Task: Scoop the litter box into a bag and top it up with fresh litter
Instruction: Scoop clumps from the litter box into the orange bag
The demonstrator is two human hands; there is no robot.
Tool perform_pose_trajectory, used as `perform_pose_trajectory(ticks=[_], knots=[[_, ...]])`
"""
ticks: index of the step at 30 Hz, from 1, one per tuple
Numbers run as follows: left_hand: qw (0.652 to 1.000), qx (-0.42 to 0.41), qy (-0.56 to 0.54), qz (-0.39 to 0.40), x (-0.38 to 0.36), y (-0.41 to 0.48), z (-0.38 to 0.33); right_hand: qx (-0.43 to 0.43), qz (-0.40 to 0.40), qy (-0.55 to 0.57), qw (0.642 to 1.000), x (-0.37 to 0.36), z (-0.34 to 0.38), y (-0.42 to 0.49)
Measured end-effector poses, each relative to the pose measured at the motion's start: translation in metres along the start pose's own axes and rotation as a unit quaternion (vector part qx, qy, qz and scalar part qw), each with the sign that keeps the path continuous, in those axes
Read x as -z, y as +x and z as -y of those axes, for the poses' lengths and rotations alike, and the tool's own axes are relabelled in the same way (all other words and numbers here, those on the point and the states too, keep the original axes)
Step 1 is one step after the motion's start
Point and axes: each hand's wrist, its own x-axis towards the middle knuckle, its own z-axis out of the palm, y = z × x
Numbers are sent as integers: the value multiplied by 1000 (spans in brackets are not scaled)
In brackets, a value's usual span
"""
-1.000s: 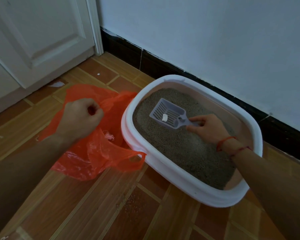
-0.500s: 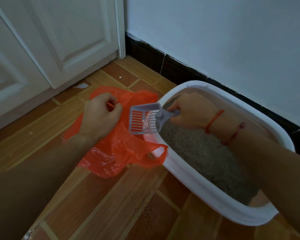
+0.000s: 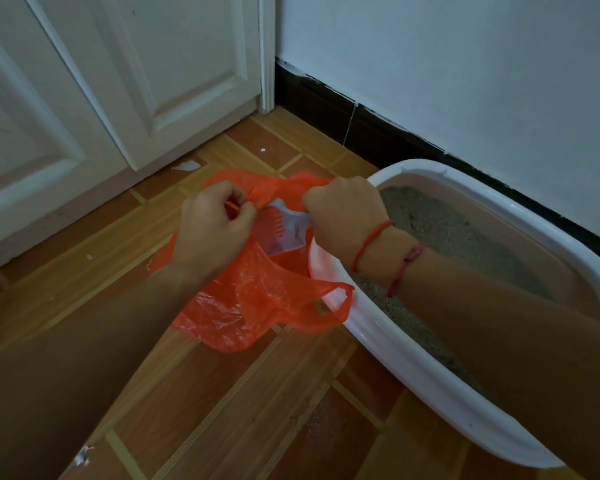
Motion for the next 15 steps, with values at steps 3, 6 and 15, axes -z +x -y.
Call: perform_pose_trajectory(ticks=[3,6,15], knots=[[1000,6,0,7,-1,-1,-1,-9,-14,-1,1000,-5,-7,-3],[1000,4,7,2,-2,2,-3,-27,-23,27,999,-10,-17,-9],[1000,5,-6,23,-16,-4,-11,-147,4,121,982,-22,-106,-67]])
